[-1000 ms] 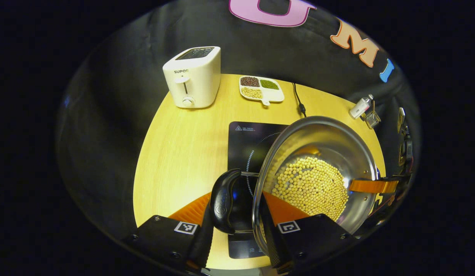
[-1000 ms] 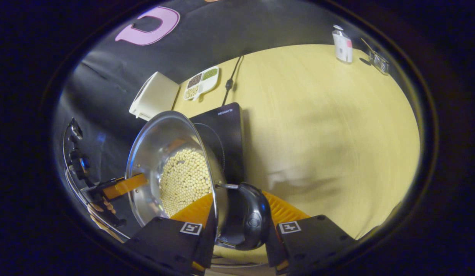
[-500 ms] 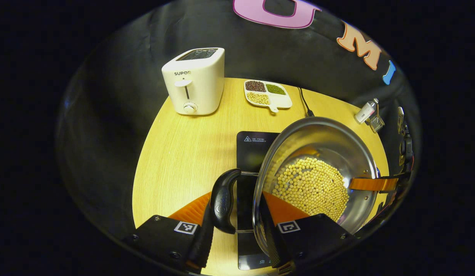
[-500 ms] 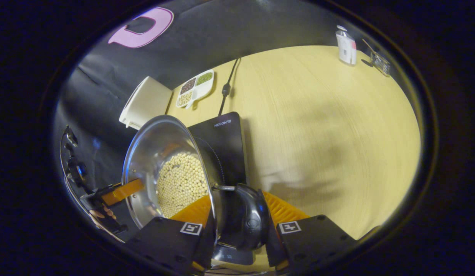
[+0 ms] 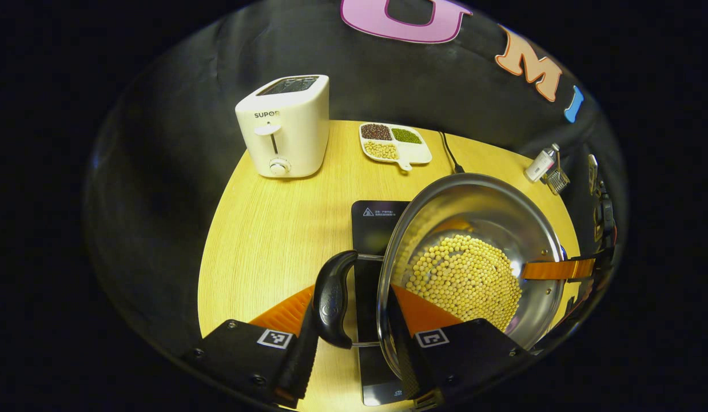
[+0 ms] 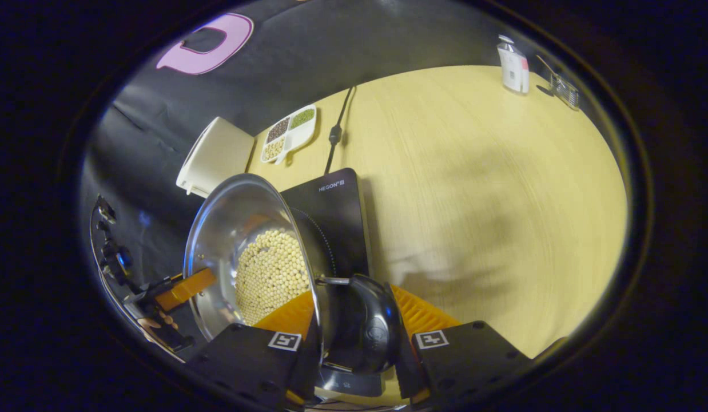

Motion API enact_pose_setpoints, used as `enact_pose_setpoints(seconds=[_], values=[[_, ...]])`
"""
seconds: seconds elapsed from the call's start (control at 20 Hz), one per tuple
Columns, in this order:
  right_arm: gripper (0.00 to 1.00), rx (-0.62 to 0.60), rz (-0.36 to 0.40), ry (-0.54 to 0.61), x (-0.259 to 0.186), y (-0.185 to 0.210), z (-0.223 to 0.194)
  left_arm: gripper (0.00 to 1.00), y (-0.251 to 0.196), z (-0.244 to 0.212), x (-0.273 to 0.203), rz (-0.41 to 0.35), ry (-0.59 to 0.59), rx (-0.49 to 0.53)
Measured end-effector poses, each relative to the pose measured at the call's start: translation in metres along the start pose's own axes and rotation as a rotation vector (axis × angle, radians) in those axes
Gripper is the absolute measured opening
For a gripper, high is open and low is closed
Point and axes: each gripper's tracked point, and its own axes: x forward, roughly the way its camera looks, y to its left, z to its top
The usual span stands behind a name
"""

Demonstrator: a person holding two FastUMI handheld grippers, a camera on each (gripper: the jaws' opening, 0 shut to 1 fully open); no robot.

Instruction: First push the handle of the pot to place it horizontally, then grasp the pot with both hands and set it on the induction cooktop.

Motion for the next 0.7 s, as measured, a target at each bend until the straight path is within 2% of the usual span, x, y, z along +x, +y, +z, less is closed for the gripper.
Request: enact_pose_setpoints(seconds=[0.3, 0.45, 0.5, 0.55, 0.6, 0.65, 0.7], values=[[0.53, 0.022, -0.004, 0.013, -0.001, 0.000, 0.002, 0.66, 0.001, -0.002, 0.000, 0.007, -0.002, -0.010], [0.52, 0.029, 0.011, -0.014, -0.004, 0.000, 0.011, 0.71, 0.006, 0.000, 0.000, 0.043, -0.042, -0.057], [0.58, 0.030, 0.028, -0.036, -0.010, 0.002, 0.017, 0.82, 0.011, 0.002, -0.001, 0.066, -0.066, -0.076], [0.72, 0.027, 0.043, -0.068, -0.017, 0.003, 0.024, 0.91, 0.014, 0.004, -0.006, 0.076, -0.104, -0.097], [0.81, 0.015, 0.048, -0.109, -0.028, 0.000, 0.032, 1.00, 0.013, 0.010, -0.009, 0.082, -0.145, -0.122], [0.98, -0.004, 0.054, -0.147, -0.035, -0.001, 0.039, 0.98, 0.012, 0.016, -0.017, 0.097, -0.193, -0.143], [0.98, -0.021, 0.069, -0.186, -0.047, 0.000, 0.046, 0.98, 0.012, 0.022, -0.027, 0.113, -0.245, -0.160]])
